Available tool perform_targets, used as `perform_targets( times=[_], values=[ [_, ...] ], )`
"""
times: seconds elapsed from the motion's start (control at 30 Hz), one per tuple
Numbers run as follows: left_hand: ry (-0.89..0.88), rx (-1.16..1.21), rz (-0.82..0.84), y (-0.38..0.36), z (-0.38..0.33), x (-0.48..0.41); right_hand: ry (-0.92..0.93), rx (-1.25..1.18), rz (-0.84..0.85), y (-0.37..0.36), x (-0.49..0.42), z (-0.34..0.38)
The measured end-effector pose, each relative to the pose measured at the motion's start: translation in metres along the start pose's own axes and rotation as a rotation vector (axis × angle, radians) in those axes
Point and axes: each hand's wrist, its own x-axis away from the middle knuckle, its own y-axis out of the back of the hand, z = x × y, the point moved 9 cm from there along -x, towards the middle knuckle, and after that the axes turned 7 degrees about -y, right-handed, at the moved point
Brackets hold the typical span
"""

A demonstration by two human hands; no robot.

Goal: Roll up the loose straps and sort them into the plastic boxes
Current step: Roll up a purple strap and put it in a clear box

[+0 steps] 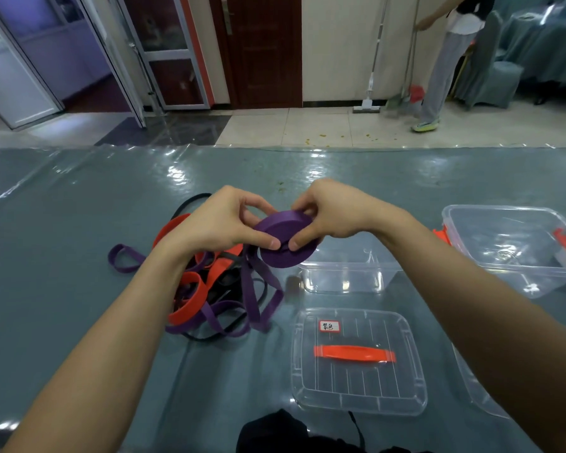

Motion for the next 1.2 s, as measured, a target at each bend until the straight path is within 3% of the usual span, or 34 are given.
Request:
perform_targets(
  times=[0.2,0.37,0.63,0.73,0.9,1.2],
  values=[
    [-0.057,0.219,-0.136,0.011,0.016,0.016,0.027,-0.318,-0.091,0.000,0.007,-0.020],
    [-0.077,0.360,-0.266,0.010,0.026,0.027,0.011,-0.486,-0.049,-0.008,0.010,-0.028],
    [-0.036,0.363,-0.163,0.004,0.021,0.026,0.018,-0.593,-0.023,-0.010,0.012,-0.028],
    [-0.026,0.324,-0.200,-0.001,0.024,0.026,0.011,-0.617,-0.019,-0.012,0.012,-0.031],
    [-0.007,0.320,-0.149,-0.004,0.026,0.025,-0.026,-0.678,0.071,-0.018,0.014,-0.035],
    [0.011,0.280,-0.110,0.000,0.025,0.021,-0.027,-0.705,0.003,-0.016,0.010,-0.037]
  ],
)
